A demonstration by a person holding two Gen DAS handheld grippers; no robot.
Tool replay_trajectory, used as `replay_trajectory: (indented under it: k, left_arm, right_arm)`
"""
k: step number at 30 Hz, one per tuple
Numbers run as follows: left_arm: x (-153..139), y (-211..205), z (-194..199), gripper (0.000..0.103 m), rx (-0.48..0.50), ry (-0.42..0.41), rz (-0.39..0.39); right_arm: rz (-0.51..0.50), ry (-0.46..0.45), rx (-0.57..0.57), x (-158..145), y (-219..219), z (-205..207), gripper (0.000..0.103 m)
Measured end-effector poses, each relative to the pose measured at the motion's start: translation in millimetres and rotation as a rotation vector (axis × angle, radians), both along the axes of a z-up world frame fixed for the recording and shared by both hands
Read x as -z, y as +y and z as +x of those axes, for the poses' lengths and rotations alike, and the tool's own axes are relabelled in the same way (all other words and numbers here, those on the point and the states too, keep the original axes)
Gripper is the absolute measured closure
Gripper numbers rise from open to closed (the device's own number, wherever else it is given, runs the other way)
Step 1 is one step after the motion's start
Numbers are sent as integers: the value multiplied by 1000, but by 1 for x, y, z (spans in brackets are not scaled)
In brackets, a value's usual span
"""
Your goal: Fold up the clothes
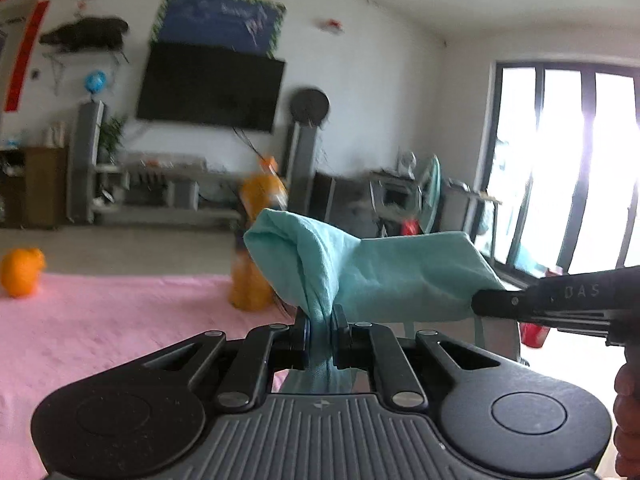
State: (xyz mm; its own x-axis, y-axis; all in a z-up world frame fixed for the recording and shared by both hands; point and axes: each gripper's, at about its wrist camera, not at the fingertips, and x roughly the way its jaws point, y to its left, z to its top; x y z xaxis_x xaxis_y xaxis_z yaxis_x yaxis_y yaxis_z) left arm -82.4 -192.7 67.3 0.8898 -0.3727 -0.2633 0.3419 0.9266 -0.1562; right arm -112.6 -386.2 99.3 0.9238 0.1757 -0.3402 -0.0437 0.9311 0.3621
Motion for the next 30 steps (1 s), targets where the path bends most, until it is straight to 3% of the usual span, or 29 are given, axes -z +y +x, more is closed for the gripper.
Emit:
replay_trajectory:
  k: [5,10,12,13,15,16,17,22,27,28,29,30]
  left_arm:
    - [39,-17,43,94,8,104,18]
    - [55,-23,85,94,-17,115,40]
    - [63,-29,99,89,-38,108,49]
    - [69,-30,113,79,-65,124,73]
    - [85,-29,132,78,-128,227,128]
    - [90,-23,138,78,-152,286,135]
    - [94,-16,145,79,-175,344,141]
    - [97,18,122,79,-161,445,84]
    - [88,6,105,82,-38,474,57]
    - [87,0,102,82,-8,472,65]
    - [89,-8,100,83,25,472,85]
    - [93,-15,99,83,52,485,103]
  right_arm:
    - [21,87,75,45,-30,43,98]
    - [-1,148,93,72,-44,78,98]
    - [-15,154,100,80,-44,93,98]
    - [-22,151,105,82,-43,101,97]
    - [-61,145,106,89,-39,118,85]
    - [-99,191,109,96,-39,129,61]
    - [-97,231,126,100,-41,133,56]
    - [22,307,161,105,-64,117,53]
    - [216,385,143,119,-84,101,55]
    - [234,396,136,121,-84,98,65]
    - [245,410,128,124,-84,97,85]
    - [253,436,117,129,-84,99,91]
